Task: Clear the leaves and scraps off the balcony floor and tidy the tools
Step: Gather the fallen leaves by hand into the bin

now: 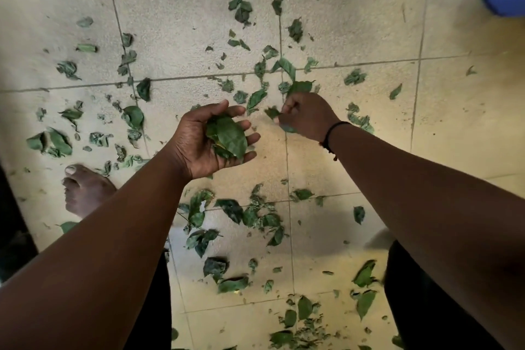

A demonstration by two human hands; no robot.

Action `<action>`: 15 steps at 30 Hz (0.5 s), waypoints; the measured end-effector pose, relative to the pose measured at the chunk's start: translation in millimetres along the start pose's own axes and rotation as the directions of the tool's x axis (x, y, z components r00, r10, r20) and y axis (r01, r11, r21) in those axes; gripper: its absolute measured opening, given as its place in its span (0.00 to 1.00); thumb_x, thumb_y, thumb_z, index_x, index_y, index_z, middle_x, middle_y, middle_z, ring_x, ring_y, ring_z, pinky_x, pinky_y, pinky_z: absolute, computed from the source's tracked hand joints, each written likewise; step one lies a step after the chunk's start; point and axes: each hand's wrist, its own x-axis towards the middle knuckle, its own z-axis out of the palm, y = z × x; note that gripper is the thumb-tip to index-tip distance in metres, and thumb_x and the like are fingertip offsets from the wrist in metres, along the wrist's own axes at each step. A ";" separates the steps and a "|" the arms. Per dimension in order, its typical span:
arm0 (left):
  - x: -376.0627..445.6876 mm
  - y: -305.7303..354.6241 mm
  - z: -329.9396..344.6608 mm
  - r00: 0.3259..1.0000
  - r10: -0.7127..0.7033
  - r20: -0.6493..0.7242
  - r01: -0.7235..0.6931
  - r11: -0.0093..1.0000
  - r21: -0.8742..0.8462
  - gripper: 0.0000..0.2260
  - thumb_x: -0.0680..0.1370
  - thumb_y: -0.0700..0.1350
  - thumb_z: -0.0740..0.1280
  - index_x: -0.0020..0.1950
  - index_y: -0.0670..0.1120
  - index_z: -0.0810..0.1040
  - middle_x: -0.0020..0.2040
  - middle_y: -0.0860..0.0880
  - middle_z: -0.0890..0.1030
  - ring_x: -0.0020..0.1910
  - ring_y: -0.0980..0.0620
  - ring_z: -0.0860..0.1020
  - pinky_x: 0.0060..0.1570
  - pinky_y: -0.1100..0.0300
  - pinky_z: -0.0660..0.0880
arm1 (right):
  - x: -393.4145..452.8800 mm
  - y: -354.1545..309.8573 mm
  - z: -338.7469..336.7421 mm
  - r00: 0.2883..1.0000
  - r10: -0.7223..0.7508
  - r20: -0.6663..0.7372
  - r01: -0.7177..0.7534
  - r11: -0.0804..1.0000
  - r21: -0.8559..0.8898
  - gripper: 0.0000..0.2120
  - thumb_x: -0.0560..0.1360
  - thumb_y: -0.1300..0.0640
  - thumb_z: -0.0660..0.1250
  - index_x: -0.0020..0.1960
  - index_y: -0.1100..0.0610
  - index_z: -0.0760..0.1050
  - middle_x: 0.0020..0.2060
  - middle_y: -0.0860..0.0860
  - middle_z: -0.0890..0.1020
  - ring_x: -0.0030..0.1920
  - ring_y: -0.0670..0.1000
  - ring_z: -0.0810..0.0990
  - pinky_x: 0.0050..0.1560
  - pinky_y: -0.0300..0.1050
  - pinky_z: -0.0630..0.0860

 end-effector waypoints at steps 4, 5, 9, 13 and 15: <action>10.1 -12.5 27.8 0.984 0.103 -0.143 -0.103 0.995 0.007 0.10 0.75 0.51 0.64 0.47 0.48 0.81 0.42 0.49 0.79 0.45 0.45 0.81 0.49 0.50 0.78 | -42.8 5.9 -29.4 0.982 0.180 0.050 -0.168 0.738 0.653 0.07 0.73 0.59 0.74 0.48 0.53 0.77 0.41 0.49 0.81 0.37 0.46 0.77 0.36 0.38 0.72; 14.3 -16.5 38.6 0.979 0.117 -0.167 -0.116 0.993 0.019 0.11 0.76 0.52 0.63 0.49 0.48 0.81 0.43 0.48 0.81 0.46 0.45 0.81 0.49 0.51 0.78 | -51.6 8.4 -33.1 0.980 0.194 0.052 -0.173 0.678 0.714 0.08 0.74 0.58 0.72 0.53 0.54 0.78 0.45 0.51 0.82 0.40 0.48 0.78 0.39 0.40 0.72; 37.3 -36.3 124.3 0.979 0.162 -0.126 -0.161 0.987 0.019 0.23 0.74 0.64 0.61 0.58 0.49 0.81 0.59 0.45 0.81 0.56 0.44 0.80 0.58 0.48 0.75 | -77.9 16.4 -58.8 0.943 0.305 -0.131 -0.037 0.488 0.872 0.07 0.78 0.59 0.66 0.43 0.52 0.78 0.37 0.48 0.80 0.37 0.47 0.76 0.37 0.40 0.71; 65.5 -58.3 246.0 0.962 0.271 -0.019 -0.272 0.962 -0.001 0.27 0.76 0.68 0.58 0.58 0.48 0.80 0.50 0.49 0.84 0.53 0.50 0.81 0.62 0.54 0.74 | -91.3 18.3 -110.3 0.874 0.373 -0.311 0.154 0.394 0.906 0.07 0.79 0.59 0.61 0.46 0.53 0.76 0.42 0.52 0.82 0.43 0.49 0.80 0.46 0.46 0.77; 78.7 -66.6 304.6 0.931 0.357 0.072 -0.362 0.930 0.066 0.26 0.76 0.71 0.54 0.61 0.56 0.78 0.44 0.60 0.83 0.47 0.63 0.80 0.58 0.67 0.71 | -98.8 21.6 -149.0 0.852 0.383 -0.356 0.252 0.296 0.921 0.05 0.80 0.56 0.62 0.49 0.55 0.75 0.44 0.53 0.82 0.46 0.50 0.81 0.50 0.48 0.78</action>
